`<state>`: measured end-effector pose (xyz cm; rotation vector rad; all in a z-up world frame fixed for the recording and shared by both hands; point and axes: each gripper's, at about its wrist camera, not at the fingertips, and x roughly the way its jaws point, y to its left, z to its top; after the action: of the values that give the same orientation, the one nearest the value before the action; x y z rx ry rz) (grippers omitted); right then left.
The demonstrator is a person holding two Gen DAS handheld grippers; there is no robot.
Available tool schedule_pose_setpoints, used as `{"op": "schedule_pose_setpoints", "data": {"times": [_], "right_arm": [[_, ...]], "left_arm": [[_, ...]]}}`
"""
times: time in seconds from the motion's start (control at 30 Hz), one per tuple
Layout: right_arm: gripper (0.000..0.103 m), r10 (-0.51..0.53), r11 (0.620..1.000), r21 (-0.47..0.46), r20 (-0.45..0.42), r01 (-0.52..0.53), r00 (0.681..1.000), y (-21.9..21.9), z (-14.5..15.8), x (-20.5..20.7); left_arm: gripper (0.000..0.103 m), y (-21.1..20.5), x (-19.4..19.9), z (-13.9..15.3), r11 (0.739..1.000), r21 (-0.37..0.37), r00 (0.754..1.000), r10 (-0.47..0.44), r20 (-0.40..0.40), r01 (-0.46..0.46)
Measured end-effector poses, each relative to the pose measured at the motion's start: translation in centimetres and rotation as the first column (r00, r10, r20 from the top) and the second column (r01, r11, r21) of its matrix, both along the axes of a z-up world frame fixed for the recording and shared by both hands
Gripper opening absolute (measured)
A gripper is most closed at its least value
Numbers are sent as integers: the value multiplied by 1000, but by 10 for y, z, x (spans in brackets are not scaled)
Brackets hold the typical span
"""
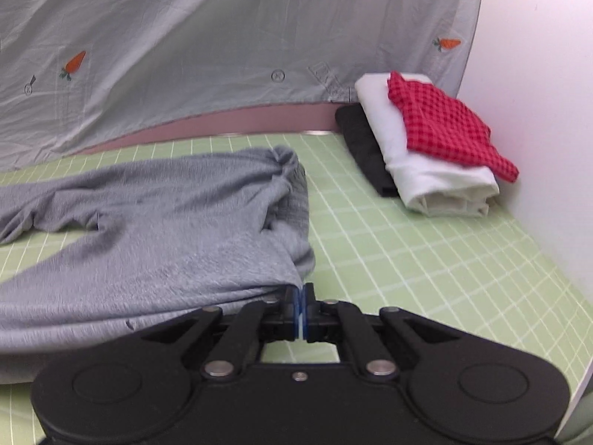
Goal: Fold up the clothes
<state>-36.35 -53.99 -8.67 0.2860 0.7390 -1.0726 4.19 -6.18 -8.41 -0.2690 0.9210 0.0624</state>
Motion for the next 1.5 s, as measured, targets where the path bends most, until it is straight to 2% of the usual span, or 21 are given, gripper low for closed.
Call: {"op": "schedule_pose_setpoints", "data": {"times": [0.13, 0.3, 0.4, 0.5, 0.57, 0.67, 0.77, 0.83, 0.9, 0.93, 0.97, 1.0, 1.03, 1.07, 1.13, 1.2, 1.37, 1.43, 1.5], "right_arm": [[1, 22, 998, 53, -78, -18, 997, 23, -27, -11], [1, 12, 996, 84, -118, -2, 993, 40, -40, -23], [1, -31, 994, 98, -93, 40, 995, 46, -39, -32], [1, -45, 994, 97, -75, 52, 996, 54, -36, -32], [1, -38, 994, 98, -70, 44, 997, 60, -35, -27], [1, -24, 993, 113, -58, 31, 998, 71, -36, -17], [3, 0, 991, 136, -56, 8, 998, 81, -40, -7], [15, 17, 990, 139, -66, -8, 998, 85, -41, -2], [43, 23, 993, 121, -79, -14, 997, 88, -39, 1], [48, 22, 994, 110, -79, -13, 997, 88, -37, 2], [60, 12, 995, 103, -66, -6, 998, 85, -36, 1], [77, -8, 994, 104, -32, 11, 999, 78, -34, -2], [87, -28, 994, 106, 2, 28, 1000, 72, -32, -5], [103, -49, 993, 109, 36, 45, 998, 65, -30, -8], [103, -93, 990, 119, 105, 80, 990, 51, -26, -15], [103, -152, 980, 153, 166, 126, 974, 35, -24, -23], [103, -229, 966, 169, 216, 194, 949, -7, -20, -37], [103, -294, 942, 244, 274, 230, 916, -29, -21, -46], [103, -377, 903, 344, 338, 259, 862, -50, -23, -55]], "left_arm": [[7, 14, -18, -25, 1000, 25, 997, -7, -81, 10], [7, 15, -4, -13, 998, 2, 997, -64, -37, 64], [7, 9, 16, 16, 995, -25, 994, -97, 49, 99], [7, 2, 30, 57, 990, -48, 975, -121, 185, 132], [7, 5, 35, 69, 992, -47, 968, -107, 228, 121], [12, 15, 42, 56, 998, -7, 983, -58, 172, 60], [16, 32, 41, 24, 1000, 18, 999, 16, 28, -16], [34, 42, 31, 11, 999, 3, 999, 39, -13, -39], [49, 48, 20, 1, 999, -8, 997, 53, -48, -53], [57, 46, 15, -1, 999, -7, 998, 42, -52, -43], [62, 42, 10, -3, 1000, -3, 998, 30, -56, -30], [69, 38, 6, -5, 1000, -1, 998, 16, -62, -16], [74, 32, 2, -7, 1000, 0, 998, 0, -70, 0], [77, 25, -2, -8, 1000, -2, 997, -18, -78, 18], [84, 9, -10, -10, 998, -4, 994, -62, -87, 62], [86, -10, -19, -11, 995, 8, 990, -101, -95, 102], [88, -56, -31, -17, 987, 50, 980, -143, -135, 151], [88, -73, -33, -19, 982, 62, 974, -167, -149, 178], [88, -92, -34, -21, 975, 76, 968, -196, -158, 210]]}}
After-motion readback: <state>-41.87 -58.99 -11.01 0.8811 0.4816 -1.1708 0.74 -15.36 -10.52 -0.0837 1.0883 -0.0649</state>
